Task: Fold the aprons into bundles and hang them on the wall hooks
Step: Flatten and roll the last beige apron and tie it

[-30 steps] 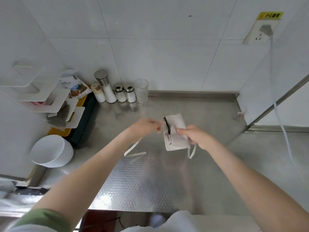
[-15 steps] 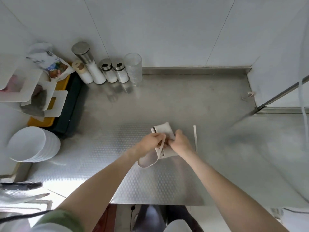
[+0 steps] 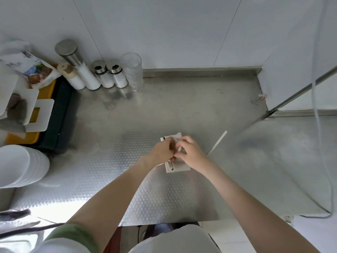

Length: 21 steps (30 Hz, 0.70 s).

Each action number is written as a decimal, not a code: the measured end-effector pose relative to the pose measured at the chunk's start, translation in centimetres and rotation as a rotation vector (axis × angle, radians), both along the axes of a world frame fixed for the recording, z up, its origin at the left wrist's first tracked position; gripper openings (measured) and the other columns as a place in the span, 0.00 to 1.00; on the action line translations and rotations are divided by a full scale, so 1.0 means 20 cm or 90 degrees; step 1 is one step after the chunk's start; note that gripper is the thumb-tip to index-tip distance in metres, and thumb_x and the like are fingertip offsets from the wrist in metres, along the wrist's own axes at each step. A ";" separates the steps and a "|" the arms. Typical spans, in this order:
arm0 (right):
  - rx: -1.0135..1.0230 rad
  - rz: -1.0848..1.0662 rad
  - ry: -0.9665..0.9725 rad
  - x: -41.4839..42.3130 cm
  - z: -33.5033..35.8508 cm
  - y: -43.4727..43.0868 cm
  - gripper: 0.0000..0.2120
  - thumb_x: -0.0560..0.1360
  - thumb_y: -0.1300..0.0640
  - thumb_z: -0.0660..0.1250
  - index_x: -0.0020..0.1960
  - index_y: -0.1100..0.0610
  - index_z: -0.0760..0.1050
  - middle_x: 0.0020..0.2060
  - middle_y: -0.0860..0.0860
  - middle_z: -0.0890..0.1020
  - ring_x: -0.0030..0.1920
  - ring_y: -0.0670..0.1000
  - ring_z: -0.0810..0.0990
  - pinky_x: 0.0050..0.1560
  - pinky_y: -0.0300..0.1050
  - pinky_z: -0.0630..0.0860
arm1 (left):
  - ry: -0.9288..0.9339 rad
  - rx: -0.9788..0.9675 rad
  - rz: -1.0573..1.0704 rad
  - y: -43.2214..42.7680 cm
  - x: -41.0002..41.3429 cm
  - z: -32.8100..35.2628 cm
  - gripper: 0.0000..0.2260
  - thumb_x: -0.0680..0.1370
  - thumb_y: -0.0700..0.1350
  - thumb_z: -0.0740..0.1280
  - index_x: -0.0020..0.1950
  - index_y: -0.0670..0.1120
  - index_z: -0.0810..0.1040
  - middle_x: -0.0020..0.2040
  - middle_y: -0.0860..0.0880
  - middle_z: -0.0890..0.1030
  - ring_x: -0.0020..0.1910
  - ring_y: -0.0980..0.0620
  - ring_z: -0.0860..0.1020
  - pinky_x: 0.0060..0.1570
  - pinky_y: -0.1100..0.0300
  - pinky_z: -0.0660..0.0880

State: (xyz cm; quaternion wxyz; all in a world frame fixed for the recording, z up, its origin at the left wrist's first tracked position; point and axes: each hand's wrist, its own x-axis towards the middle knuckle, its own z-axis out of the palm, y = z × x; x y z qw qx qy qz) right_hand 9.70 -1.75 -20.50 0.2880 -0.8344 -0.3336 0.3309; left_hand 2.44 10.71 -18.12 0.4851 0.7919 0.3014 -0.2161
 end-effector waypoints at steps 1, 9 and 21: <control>-0.021 0.026 -0.011 0.01 0.00 -0.01 0.07 0.73 0.58 0.71 0.48 0.60 0.77 0.56 0.49 0.70 0.62 0.52 0.67 0.60 0.41 0.64 | 0.010 0.001 0.007 -0.01 0.01 0.01 0.07 0.77 0.38 0.62 0.55 0.40 0.71 0.45 0.44 0.80 0.35 0.52 0.79 0.35 0.64 0.77; -0.260 -0.048 -0.047 0.17 0.12 -0.20 0.21 0.80 0.44 0.58 0.32 0.54 0.69 0.32 0.52 0.74 0.40 0.54 0.73 0.38 0.46 0.65 | 0.154 0.336 -0.194 -0.05 0.11 -0.02 0.19 0.81 0.36 0.56 0.72 0.34 0.58 0.66 0.38 0.73 0.63 0.40 0.75 0.58 0.52 0.72; -0.277 0.046 -0.132 0.21 0.06 -0.28 0.12 0.76 0.59 0.65 0.59 0.57 0.78 0.56 0.55 0.76 0.62 0.55 0.72 0.60 0.45 0.68 | -0.129 0.434 -0.617 -0.23 0.14 -0.21 0.16 0.78 0.41 0.64 0.66 0.43 0.68 0.61 0.46 0.73 0.62 0.46 0.69 0.61 0.58 0.61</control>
